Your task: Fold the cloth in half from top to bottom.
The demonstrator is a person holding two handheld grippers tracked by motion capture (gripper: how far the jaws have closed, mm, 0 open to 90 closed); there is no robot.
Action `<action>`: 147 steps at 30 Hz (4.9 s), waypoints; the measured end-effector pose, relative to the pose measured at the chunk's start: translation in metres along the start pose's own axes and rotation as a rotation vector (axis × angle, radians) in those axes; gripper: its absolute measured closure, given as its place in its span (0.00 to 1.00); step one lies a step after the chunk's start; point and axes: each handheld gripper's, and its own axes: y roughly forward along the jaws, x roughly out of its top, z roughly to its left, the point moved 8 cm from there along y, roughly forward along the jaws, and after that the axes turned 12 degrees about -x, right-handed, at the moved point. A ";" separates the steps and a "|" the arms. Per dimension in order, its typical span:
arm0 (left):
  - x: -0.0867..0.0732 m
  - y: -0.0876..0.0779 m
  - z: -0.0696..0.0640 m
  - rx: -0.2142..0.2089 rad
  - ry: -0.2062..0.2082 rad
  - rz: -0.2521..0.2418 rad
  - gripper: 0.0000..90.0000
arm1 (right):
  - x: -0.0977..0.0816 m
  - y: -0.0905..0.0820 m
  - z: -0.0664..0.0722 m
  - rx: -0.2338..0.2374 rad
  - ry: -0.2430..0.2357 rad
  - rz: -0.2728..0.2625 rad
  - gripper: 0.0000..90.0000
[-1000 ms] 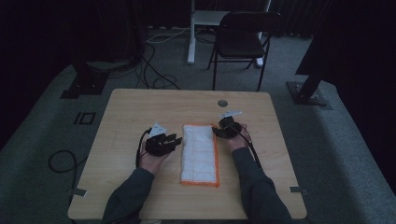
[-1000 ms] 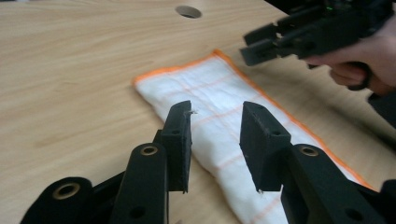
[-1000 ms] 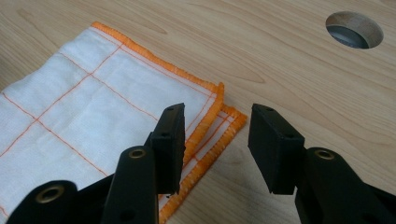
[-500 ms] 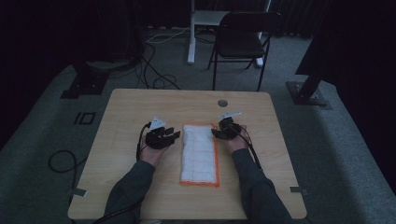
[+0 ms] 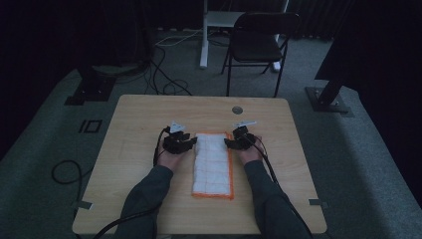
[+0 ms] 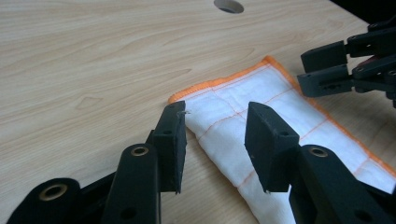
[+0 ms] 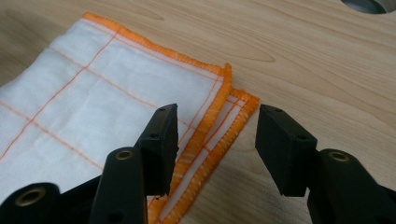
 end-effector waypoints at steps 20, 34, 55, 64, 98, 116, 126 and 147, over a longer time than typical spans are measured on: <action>-0.012 0.028 0.020 0.045 -0.079 0.049 0.61 | 0.005 0.020 -0.001 -0.026 0.084 0.023 0.48; -0.014 0.040 0.024 0.037 -0.107 0.069 0.60 | 0.005 0.020 0.005 -0.029 0.033 0.011 0.62; -0.012 0.047 0.018 -0.033 -0.145 0.112 0.96 | 0.005 0.018 0.011 0.034 0.024 -0.012 0.92; -0.006 0.043 0.017 -0.026 -0.140 0.093 0.97 | 0.011 0.013 0.008 0.038 0.020 -0.041 0.93; 0.021 0.001 -0.013 -0.082 -0.031 0.007 0.97 | 0.019 -0.041 0.010 0.097 -0.012 -0.144 0.93; 0.015 -0.021 -0.031 -0.109 -0.002 -0.015 0.97 | 0.014 -0.066 0.020 0.120 -0.049 -0.169 0.93; 0.016 -0.032 -0.042 -0.128 0.013 -0.025 0.97 | 0.011 -0.080 0.022 0.134 -0.045 -0.185 0.93; -0.001 -0.054 -0.062 -0.158 0.010 -0.047 0.97 | -0.003 -0.106 0.035 0.191 -0.056 -0.214 0.93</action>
